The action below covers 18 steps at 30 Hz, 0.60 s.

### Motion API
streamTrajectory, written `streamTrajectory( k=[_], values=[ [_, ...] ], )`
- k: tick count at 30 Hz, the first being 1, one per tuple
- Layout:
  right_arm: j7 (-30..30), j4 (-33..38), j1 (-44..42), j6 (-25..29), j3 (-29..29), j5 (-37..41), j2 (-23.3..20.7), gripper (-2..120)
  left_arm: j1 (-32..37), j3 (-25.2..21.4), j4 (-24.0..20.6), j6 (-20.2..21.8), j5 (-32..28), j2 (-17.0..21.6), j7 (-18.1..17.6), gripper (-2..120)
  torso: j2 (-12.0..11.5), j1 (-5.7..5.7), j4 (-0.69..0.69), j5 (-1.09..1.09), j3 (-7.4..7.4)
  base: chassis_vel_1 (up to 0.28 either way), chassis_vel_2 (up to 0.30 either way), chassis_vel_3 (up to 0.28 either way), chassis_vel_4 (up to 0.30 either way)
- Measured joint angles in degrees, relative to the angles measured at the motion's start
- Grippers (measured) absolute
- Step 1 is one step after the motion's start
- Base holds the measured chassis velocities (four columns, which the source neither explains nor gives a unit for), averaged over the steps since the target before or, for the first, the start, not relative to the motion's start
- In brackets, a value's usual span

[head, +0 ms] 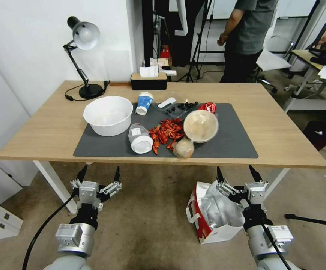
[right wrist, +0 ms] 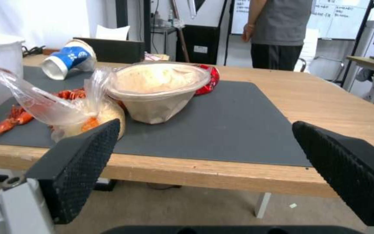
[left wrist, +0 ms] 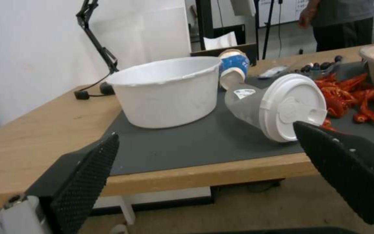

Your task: Pick up the food delivery bag from the floor and place it on the table.

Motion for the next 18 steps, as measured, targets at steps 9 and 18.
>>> streamTrajectory(
  k=[9, 18],
  values=[
    [0.0, 0.0, 0.0, 0.0, 0.0, 0.0, 0.0, 100, 0.0, 0.0, 0.0, 0.0, 0.0, 0.0, 0.0, 100, 0.0, 0.0, 0.0, 0.0, 0.0, 0.0, 0.0, 0.0, 0.0],
    [0.0, 0.0, 0.0, 0.0, 0.0, 0.0, 0.0, 100, 0.0, 0.0, 0.0, 0.0, 0.0, 0.0, 0.0, 100, 0.0, 0.0, 0.0, 0.0, 0.0, 0.0, 0.0, 0.0, 0.0]
  ],
)
